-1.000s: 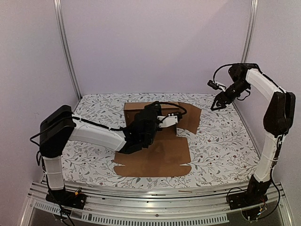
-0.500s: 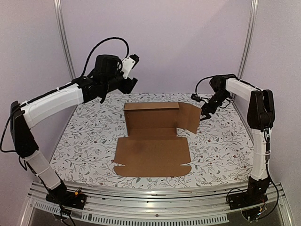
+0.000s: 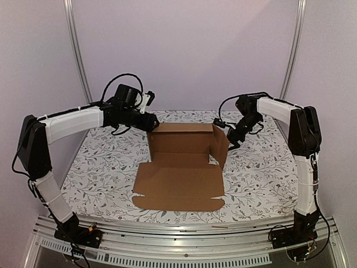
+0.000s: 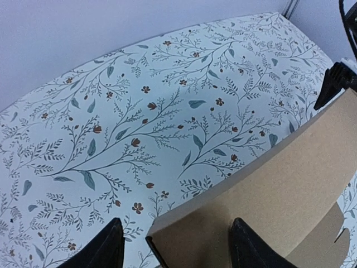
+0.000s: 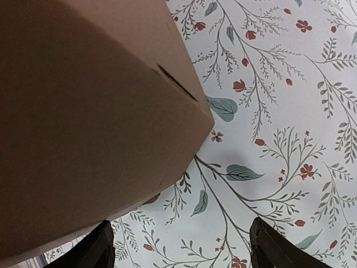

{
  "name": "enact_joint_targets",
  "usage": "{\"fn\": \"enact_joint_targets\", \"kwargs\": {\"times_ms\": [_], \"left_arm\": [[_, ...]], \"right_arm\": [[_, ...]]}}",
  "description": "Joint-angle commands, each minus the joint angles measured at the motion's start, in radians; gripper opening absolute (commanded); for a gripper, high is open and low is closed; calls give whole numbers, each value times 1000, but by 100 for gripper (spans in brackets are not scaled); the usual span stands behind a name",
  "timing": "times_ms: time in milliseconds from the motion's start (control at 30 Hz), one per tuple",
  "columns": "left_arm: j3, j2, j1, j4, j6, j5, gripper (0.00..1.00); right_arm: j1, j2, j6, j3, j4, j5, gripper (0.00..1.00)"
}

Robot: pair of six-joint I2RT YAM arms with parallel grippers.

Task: Fold the paper box

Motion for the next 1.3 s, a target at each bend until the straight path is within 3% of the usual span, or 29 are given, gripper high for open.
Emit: {"fn": "enact_joint_targets", "kwargs": {"times_ms": [0,333,500,667,900,1267], "left_arm": [[-46,-25,8,10,-93,96,63],[-107,-32,6,52,-130,103,60],[-106,-27,7,48,-139,97,59],[-107,-28,7,46,-150,97,58],[-120,-28,5,52,-167,112,57],[-130,-40,4,69,-203,154,56]], "right_arm": [[18,-63,-6,-36,4,-85,82],[79,-113,92,-96,106,-153,84],[86,-189,202,-216,247,-166,85],[117,-289,328,-373,439,-104,89],[175,-407,541,-564,774,26,87],[243,-423,685,-614,1005,344,85]]}}
